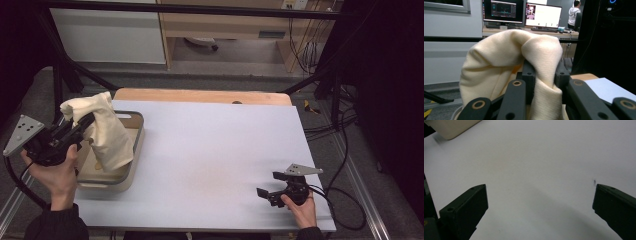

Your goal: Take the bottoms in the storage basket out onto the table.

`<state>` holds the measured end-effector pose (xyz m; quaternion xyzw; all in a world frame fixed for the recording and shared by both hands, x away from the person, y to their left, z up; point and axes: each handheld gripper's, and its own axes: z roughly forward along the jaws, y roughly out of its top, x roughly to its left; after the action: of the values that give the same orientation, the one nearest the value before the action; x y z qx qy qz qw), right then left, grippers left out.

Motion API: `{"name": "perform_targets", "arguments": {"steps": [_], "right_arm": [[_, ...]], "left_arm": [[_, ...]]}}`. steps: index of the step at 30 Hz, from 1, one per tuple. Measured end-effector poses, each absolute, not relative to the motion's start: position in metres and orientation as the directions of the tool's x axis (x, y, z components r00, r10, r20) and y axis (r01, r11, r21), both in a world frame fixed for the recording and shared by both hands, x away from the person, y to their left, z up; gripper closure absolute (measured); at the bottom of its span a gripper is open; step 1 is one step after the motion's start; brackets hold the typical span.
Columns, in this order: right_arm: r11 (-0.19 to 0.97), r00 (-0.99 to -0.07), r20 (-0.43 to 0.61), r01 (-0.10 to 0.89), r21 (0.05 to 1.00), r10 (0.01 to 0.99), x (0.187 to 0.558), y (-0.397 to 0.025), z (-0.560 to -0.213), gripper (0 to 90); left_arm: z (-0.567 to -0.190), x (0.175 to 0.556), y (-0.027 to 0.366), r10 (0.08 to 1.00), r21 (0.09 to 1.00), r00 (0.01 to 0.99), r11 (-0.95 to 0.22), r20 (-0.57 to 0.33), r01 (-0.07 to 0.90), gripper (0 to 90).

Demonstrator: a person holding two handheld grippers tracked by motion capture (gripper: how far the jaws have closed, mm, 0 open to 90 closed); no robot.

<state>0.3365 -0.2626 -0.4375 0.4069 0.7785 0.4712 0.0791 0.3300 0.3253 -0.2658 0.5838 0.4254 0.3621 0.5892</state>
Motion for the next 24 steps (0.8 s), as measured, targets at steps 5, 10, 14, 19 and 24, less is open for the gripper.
{"name": "perform_targets", "arguments": {"steps": [5, 10, 14, 19, 24], "right_arm": [[0.226, -0.658, 0.259, 0.558, 0.799, 0.708, 0.337, -0.263, -0.437, 0.5], [0.226, -0.658, 0.258, 0.557, 0.799, 0.708, 0.337, -0.263, -0.437, 0.5], [0.226, -0.658, 0.259, 0.557, 0.799, 0.707, 0.336, -0.263, -0.437, 0.5], [0.227, -0.659, 0.257, 0.556, 0.800, 0.707, 0.337, -0.263, -0.438, 0.5], [0.226, -0.658, 0.259, 0.557, 0.799, 0.707, 0.336, -0.263, -0.437, 0.5]], "left_arm": [[-0.262, 0.330, 0.321, 0.919, 0.996, 0.386, 0.057, -0.077, 0.061, 75.9], [-0.260, 0.331, 0.316, 0.916, 0.997, 0.396, 0.050, -0.069, 0.059, 76.0], [-0.258, 0.332, 0.313, 0.913, 0.997, 0.403, 0.049, -0.067, 0.056, 75.9], [-0.255, 0.333, 0.307, 0.907, 0.998, 0.417, 0.042, -0.059, 0.051, 76.0], [-0.253, 0.334, 0.300, 0.902, 0.998, 0.428, 0.036, -0.054, 0.050, 76.0]]}}
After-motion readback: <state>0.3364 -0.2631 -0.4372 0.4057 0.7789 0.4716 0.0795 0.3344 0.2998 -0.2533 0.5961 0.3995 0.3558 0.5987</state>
